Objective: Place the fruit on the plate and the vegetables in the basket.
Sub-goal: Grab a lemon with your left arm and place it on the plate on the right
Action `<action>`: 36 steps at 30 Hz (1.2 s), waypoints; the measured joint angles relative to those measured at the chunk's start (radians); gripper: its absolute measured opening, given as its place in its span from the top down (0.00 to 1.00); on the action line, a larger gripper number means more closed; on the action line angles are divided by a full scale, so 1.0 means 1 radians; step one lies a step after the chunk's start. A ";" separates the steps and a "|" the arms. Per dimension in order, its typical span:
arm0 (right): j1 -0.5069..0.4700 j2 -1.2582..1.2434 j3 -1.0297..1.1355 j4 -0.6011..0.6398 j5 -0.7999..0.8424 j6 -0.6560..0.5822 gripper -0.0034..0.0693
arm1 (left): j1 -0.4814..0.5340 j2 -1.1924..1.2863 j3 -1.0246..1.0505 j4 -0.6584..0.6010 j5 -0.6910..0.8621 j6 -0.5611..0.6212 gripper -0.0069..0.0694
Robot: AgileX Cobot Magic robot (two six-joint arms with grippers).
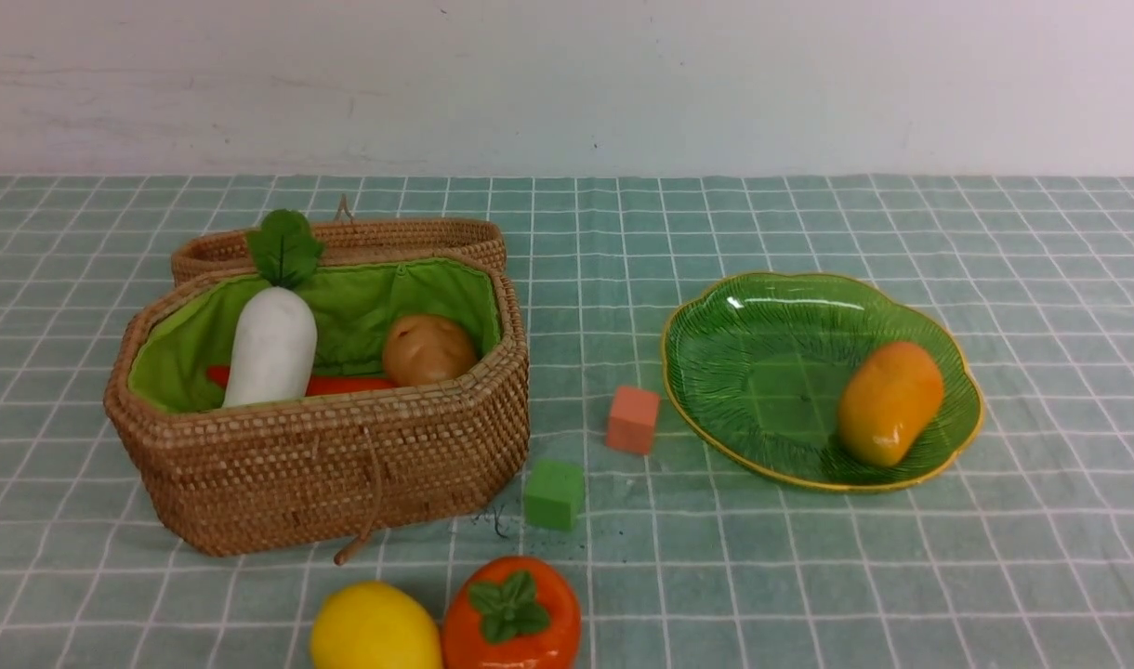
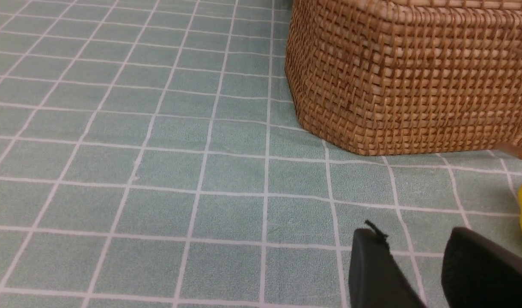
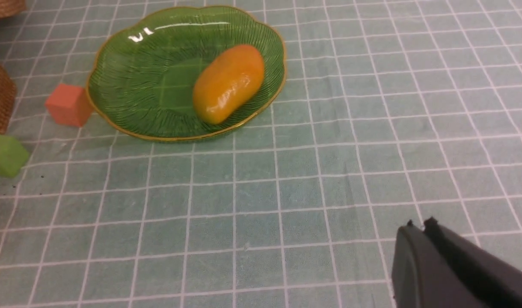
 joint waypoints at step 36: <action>-0.234 -0.302 0.709 -0.092 -0.601 -0.026 0.88 | 0.000 0.000 0.000 0.000 0.001 0.000 0.60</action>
